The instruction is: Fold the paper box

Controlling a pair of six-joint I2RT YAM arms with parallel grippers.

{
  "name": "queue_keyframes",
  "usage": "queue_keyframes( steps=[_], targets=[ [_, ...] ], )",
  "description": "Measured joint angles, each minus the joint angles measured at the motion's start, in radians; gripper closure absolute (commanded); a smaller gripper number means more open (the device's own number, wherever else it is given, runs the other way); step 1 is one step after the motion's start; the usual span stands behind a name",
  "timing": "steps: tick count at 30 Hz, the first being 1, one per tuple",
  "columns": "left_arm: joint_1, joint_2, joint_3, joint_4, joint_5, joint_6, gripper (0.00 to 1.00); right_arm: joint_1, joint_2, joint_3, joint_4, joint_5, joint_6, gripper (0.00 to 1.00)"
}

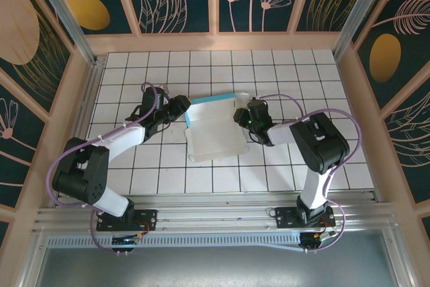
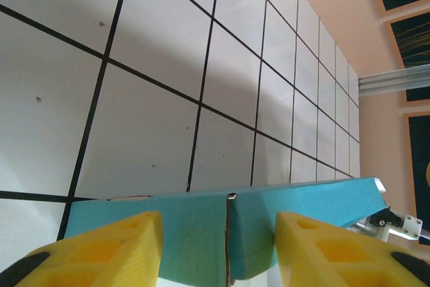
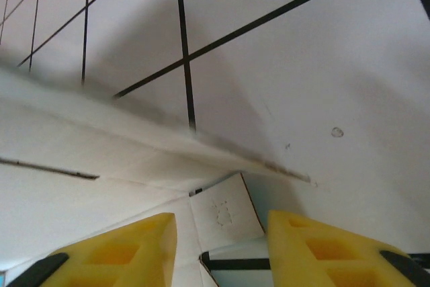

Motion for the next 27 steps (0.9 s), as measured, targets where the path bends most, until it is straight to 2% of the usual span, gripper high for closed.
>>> queue_keyframes(
  steps=[6, 16, 22, 27],
  targets=[
    [0.0, 0.0, 0.003, -0.004, 0.0, 0.0, 0.53, 0.001, 0.0, 0.0, 0.01, 0.019, 0.0, 0.51],
    [0.0, 0.0, 0.004, -0.004, 0.0, 0.001, 0.53, -0.001, 0.029, -0.007, 0.094, -0.027, 0.04, 0.76],
    [-0.001, 0.0, 0.004, -0.004, 0.0, 0.008, 0.53, 0.0, 0.028, -0.016, 0.143, -0.044, 0.04, 0.81],
    [-0.005, 0.009, 0.01, -0.003, 0.001, 0.008, 0.53, 0.012, 0.029, -0.016, 0.16, -0.078, 0.016, 0.81]
  ],
)
